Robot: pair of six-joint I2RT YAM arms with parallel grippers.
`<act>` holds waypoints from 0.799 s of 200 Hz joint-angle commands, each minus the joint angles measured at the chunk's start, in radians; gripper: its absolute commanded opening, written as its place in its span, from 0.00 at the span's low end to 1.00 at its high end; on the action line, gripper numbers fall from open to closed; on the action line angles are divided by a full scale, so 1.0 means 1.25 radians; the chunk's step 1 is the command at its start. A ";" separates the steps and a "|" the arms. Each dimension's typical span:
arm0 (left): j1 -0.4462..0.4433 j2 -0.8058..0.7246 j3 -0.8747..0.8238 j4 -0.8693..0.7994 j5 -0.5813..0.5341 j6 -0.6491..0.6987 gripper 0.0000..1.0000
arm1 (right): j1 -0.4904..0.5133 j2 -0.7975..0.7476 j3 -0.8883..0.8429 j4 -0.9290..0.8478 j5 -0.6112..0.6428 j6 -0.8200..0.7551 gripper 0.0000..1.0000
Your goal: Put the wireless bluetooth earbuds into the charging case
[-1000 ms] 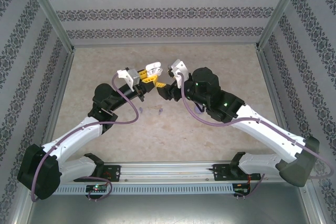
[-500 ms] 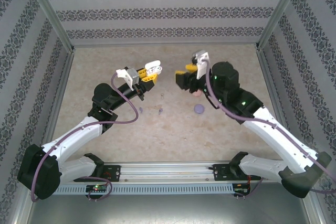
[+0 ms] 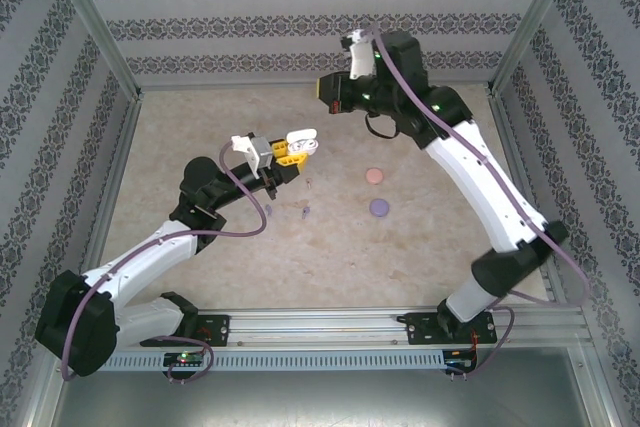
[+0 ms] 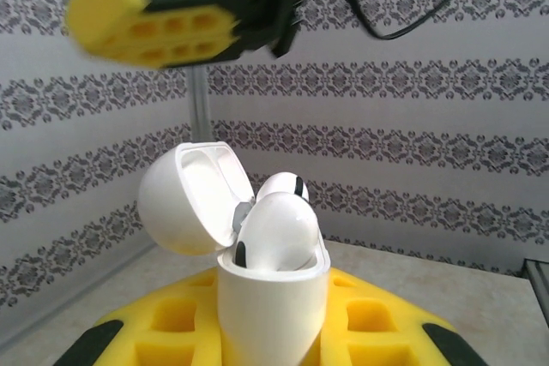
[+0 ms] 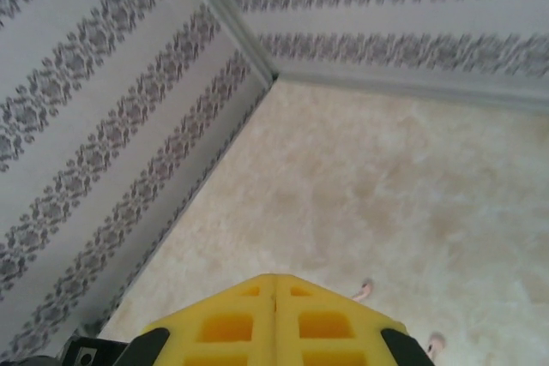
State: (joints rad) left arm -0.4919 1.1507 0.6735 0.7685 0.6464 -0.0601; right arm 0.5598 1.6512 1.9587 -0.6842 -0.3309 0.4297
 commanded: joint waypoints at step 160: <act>-0.014 0.051 0.018 0.020 -0.034 0.001 0.00 | 0.055 -0.173 -0.223 -0.149 0.035 0.034 0.00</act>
State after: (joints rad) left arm -0.5240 1.2079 0.6720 0.7258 0.6701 -0.0563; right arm 0.6247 1.5253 1.7416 -0.8787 -0.3759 0.4259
